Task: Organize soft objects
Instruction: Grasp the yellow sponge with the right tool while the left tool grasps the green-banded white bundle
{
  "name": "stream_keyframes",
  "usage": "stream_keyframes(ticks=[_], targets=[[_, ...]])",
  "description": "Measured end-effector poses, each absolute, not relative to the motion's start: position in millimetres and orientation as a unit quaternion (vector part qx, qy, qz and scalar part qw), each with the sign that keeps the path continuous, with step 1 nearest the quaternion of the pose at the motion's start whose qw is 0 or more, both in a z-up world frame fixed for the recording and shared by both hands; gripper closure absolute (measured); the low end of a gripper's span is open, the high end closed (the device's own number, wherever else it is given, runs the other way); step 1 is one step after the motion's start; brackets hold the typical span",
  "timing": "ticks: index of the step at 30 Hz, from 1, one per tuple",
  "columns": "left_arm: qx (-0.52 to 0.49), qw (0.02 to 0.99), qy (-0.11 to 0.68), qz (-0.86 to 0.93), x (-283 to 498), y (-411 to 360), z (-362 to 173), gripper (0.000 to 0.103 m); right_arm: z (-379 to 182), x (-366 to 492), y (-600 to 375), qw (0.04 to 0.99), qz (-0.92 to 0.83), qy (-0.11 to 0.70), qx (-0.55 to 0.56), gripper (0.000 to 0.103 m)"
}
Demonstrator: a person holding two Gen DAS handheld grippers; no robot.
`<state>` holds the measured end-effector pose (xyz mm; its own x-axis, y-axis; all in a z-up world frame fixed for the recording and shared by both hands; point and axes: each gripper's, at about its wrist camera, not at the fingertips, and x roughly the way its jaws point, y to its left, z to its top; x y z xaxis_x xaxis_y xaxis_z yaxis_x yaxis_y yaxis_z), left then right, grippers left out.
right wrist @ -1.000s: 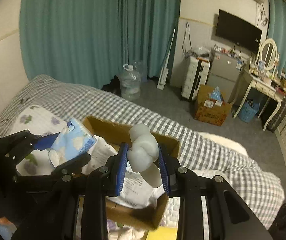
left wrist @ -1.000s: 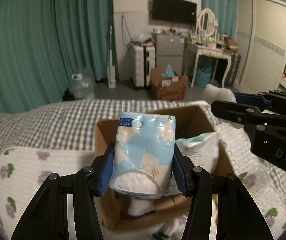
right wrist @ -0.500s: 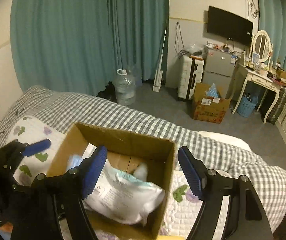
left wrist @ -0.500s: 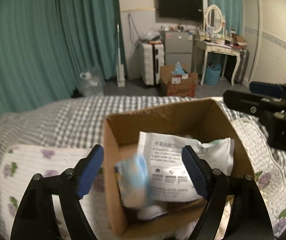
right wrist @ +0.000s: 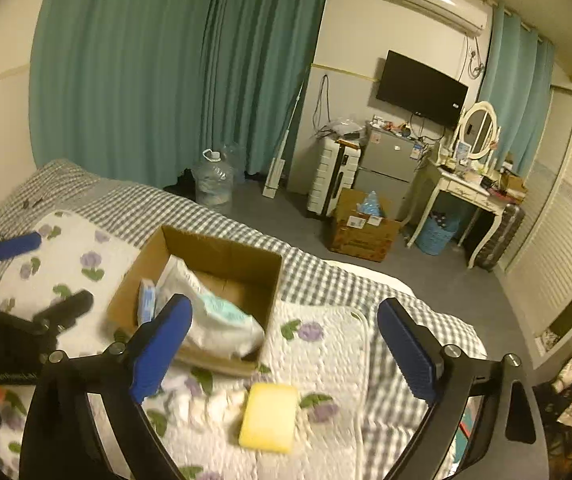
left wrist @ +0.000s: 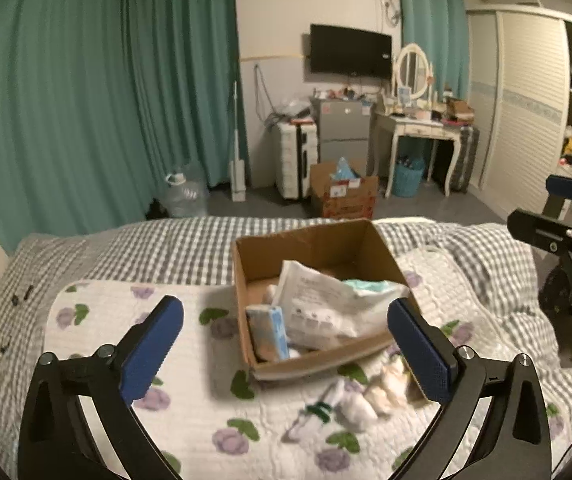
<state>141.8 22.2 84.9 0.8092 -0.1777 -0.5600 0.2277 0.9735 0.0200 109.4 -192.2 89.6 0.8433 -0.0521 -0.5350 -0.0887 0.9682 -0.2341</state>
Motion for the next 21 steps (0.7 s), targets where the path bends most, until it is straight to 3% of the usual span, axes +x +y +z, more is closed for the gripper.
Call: stream_keyframes(ticks=[8, 21], targets=[[0.046, 0.943, 0.314, -0.106, 124, 21, 49, 0.0, 47, 89, -181, 0.944, -0.001, 0.294, -0.147, 0.008], [0.046, 0.909, 0.403, -0.099, 161, 18, -87, 0.0, -122, 142, -210, 0.907, -0.031, 0.402, -0.124, 0.008]])
